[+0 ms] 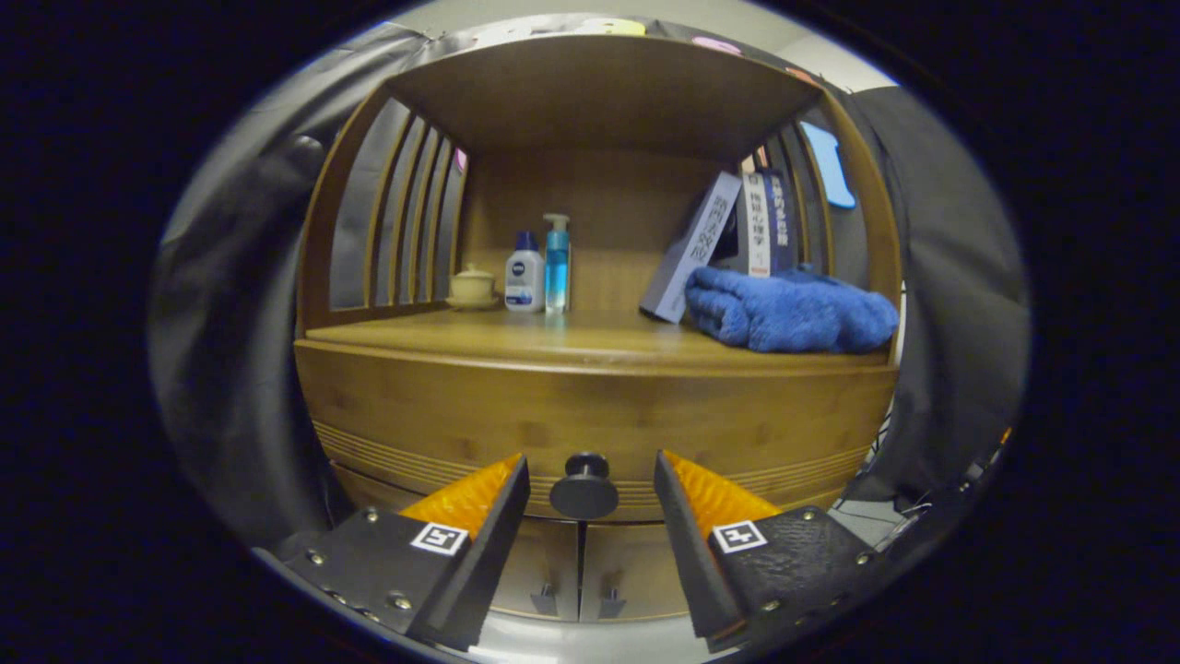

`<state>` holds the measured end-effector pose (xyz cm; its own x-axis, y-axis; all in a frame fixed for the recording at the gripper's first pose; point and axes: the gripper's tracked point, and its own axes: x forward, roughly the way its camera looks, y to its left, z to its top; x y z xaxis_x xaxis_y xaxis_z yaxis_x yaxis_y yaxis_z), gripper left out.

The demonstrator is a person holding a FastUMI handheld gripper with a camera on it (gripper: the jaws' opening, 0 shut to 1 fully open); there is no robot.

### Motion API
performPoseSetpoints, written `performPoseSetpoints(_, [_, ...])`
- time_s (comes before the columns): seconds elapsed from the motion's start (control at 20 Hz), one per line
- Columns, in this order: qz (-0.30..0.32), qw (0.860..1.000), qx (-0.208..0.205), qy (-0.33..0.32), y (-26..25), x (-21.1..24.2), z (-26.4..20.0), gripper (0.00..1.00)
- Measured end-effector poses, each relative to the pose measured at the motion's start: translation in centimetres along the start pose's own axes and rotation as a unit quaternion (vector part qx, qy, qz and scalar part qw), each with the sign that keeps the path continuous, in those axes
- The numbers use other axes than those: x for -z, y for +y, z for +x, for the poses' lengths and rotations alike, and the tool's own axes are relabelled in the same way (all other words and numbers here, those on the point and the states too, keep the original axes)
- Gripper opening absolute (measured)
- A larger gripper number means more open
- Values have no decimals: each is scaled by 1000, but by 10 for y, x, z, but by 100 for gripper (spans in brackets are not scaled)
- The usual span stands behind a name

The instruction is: Pull open the drawer, take out the items inside it, and place them on the countertop above the cabinet.

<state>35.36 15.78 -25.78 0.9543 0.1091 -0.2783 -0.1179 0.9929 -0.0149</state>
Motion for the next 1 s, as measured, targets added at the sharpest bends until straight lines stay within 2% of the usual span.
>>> performPoseSetpoints(0.05, [8,1000,-11,7,7,3,6,73])
performPoseSetpoints(0.3, [38,999,18,31,5,9,-1,33])
performPoseSetpoints(0.45, [50,998,13,39,7,11,-14,32])
performPoseSetpoints(1.0, [49,997,2,57,4,30,-138,32])
